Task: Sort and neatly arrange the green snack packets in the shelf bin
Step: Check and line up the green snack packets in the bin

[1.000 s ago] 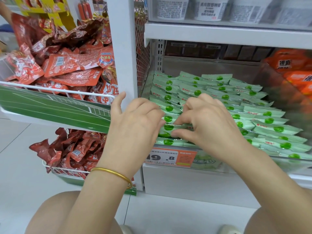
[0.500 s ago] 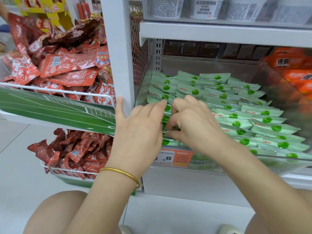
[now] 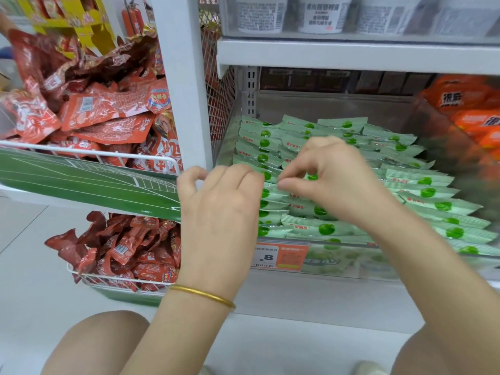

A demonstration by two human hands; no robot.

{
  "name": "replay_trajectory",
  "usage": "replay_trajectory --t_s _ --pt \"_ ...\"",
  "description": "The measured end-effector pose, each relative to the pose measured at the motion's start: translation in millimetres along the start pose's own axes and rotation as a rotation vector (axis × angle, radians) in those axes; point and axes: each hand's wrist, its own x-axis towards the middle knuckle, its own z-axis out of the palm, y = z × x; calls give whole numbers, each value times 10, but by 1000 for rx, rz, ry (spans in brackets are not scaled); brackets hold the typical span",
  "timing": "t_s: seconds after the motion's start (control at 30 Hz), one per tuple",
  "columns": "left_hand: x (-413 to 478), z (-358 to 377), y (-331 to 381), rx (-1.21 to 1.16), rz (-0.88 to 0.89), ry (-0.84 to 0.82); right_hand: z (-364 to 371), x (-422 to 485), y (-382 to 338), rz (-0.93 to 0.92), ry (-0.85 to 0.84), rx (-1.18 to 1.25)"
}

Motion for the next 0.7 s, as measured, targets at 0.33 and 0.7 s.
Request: replay_trajectory --t_s 0.33,0.7 --pt "12 57 22 -244 -52 -314 235 -16 -44 -132 -61 -201" --pt "29 136 22 -215 -37 -132 203 -23 -46 192 215 523"
